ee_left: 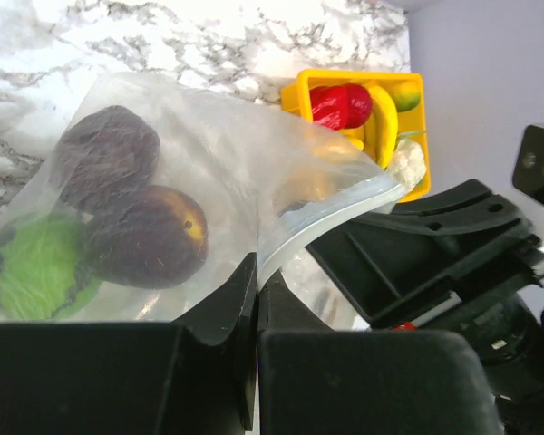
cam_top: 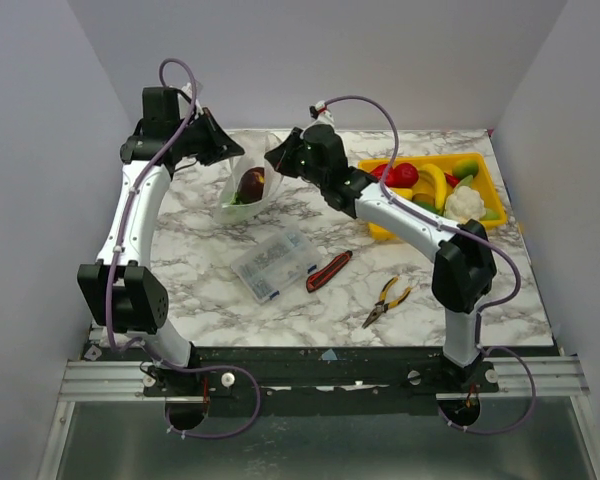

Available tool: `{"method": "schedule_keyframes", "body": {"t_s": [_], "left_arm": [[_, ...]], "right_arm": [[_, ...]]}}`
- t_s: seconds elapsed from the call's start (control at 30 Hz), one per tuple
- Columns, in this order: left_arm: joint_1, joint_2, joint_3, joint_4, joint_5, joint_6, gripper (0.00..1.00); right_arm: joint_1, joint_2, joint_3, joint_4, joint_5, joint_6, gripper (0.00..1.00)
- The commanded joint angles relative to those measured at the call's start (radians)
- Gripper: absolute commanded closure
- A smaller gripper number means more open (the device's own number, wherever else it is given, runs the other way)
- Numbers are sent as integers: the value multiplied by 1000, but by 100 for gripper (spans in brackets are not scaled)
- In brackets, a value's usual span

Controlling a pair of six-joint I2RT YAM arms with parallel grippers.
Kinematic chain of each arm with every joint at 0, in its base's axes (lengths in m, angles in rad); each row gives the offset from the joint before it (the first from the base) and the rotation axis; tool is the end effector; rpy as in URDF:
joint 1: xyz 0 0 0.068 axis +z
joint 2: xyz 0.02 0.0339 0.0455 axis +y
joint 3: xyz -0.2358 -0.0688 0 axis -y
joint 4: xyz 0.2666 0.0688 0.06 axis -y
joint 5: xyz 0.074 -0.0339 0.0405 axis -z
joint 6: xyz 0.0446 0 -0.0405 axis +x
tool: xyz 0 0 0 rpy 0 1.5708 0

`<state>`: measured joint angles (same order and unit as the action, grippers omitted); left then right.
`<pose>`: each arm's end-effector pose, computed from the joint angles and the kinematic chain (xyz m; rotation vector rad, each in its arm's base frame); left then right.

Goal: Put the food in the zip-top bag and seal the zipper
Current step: Adjust the zipper food storage bag at the center of the board.

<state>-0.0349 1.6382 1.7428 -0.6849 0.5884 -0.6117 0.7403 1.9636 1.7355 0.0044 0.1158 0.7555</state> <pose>0.3866 -0.0383 0.3754 -0.2781 2.1924 -1.0008 0.3718 0.3327 0.3033 0.1022 1.8969 0.9493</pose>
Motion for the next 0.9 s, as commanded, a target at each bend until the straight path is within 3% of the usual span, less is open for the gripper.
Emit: {"method": "schedule_keyframes", "body": {"t_s": [0.0,0.17,0.47,0.63,0.87], "left_arm": [[9,48,-105,24,1,21,100],[17,78,-137,26,21,27,100],[16,-12,-43,32,54,-5,100],[16,-52,-88,29,23,11,100],[16,-144,-201,16,-159,63,100]], "right_arm": [[-2,37,-88,50,-1,55,99],[-4,118,-10,-85,2,-27,96],[10,35,87,-153,8,-144,81],[7,16,65,-161,50,-187,54],[-1,-23,149,-342,-19,-308,16]]}}
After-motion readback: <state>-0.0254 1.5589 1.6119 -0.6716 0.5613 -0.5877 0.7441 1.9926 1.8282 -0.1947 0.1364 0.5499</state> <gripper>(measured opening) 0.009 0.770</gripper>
